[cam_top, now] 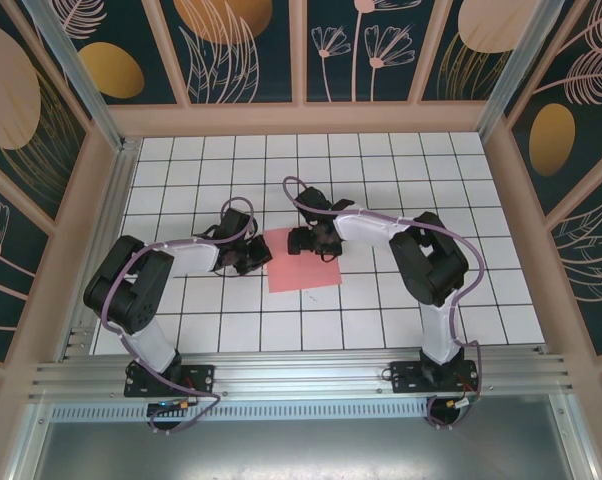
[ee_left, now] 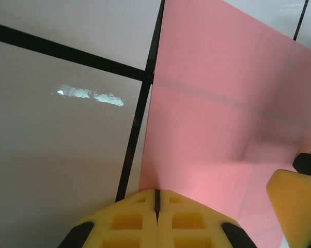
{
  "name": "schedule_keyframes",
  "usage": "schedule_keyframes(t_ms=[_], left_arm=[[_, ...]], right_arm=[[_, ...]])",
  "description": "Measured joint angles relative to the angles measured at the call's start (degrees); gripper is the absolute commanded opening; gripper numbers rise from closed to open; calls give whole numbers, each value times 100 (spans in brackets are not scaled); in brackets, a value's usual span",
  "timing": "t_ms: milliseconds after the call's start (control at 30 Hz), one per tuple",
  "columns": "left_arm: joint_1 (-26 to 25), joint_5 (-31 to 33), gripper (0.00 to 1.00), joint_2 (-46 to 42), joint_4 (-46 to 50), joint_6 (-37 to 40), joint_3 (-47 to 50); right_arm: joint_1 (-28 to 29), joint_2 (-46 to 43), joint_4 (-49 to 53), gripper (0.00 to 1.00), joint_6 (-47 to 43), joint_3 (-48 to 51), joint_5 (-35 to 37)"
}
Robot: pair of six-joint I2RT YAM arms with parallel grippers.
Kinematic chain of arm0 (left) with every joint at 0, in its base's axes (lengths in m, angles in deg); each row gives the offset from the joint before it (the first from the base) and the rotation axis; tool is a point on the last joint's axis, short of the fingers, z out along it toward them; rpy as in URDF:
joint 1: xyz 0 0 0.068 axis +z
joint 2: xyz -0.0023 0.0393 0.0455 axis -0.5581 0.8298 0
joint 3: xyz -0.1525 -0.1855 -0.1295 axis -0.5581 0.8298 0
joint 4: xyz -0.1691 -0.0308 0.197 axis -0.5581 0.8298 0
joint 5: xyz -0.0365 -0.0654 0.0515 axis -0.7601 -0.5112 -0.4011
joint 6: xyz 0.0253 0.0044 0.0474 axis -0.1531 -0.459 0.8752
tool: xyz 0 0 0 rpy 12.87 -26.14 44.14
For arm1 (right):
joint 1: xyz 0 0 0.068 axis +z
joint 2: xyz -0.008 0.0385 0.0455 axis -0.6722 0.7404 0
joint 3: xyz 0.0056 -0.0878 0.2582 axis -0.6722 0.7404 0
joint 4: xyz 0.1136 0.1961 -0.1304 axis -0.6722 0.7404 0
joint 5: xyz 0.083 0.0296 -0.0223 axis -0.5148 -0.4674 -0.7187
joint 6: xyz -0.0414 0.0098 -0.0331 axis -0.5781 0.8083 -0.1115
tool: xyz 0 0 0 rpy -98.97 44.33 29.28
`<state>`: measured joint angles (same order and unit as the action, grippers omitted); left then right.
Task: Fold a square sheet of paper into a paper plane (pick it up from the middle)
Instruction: First fold in half a square sheet of paper at the center of the table.
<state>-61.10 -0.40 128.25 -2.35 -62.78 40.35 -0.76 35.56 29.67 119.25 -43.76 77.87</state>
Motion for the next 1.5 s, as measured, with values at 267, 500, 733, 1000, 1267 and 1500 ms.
schedule_keyframes(t_ms=[267,500,733,1000,1267,1500], left_arm=[[0,-63,3,136,-240,42,-39],[0,-85,3,162,-238,149,-70],[0,-129,3,240,-229,256,-157],[-39,-149,3,396,-149,387,-376],[-225,-149,3,627,-13,505,-721],[-319,-149,3,680,-11,518,-789]], right_arm=[[0,0,-214,91,2,13,-369],[-22,-2,-472,93,20,90,-636],[-240,-339,-1355,99,184,737,-1233],[-356,-457,-1716,98,164,1008,-1541],[-356,-457,-1646,86,107,1008,-1408],[-334,-457,-1478,64,50,1008,-1231]])
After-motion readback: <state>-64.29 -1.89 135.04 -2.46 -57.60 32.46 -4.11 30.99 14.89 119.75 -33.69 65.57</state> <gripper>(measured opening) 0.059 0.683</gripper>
